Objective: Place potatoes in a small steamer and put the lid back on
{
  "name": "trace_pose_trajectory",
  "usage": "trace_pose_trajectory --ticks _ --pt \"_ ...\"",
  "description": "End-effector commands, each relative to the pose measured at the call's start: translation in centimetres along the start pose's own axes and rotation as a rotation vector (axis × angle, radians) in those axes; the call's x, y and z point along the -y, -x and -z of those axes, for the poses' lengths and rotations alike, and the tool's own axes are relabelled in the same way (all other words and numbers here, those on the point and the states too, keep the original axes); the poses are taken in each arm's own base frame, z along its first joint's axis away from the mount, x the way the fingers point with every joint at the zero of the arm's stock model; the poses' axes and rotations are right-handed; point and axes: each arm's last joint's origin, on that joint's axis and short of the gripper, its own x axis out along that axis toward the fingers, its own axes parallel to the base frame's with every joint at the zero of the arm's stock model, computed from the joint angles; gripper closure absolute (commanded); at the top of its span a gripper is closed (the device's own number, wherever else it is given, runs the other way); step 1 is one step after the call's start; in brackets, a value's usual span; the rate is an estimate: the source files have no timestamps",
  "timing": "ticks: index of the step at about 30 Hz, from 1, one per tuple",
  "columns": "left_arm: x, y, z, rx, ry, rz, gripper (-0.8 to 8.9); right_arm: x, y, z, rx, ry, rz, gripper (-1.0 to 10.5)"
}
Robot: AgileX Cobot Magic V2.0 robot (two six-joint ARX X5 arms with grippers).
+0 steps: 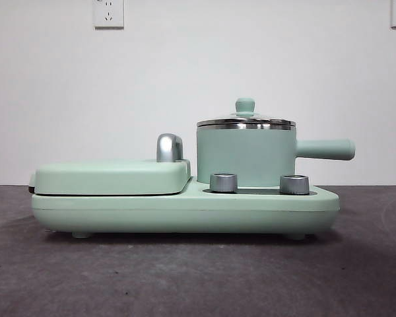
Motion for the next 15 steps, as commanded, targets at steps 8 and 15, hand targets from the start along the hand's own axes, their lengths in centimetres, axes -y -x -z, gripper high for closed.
trace_pose_trajectory --ticks 8,15 --pt "-0.12 -0.18 0.69 -0.025 -0.013 -0.005 8.07 0.08 0.31 1.16 0.004 -0.011 0.027 9.3" --pt "-0.12 -0.18 0.68 -0.024 -0.013 -0.005 8.08 0.09 0.32 1.02 0.017 -0.009 0.03 9.3"
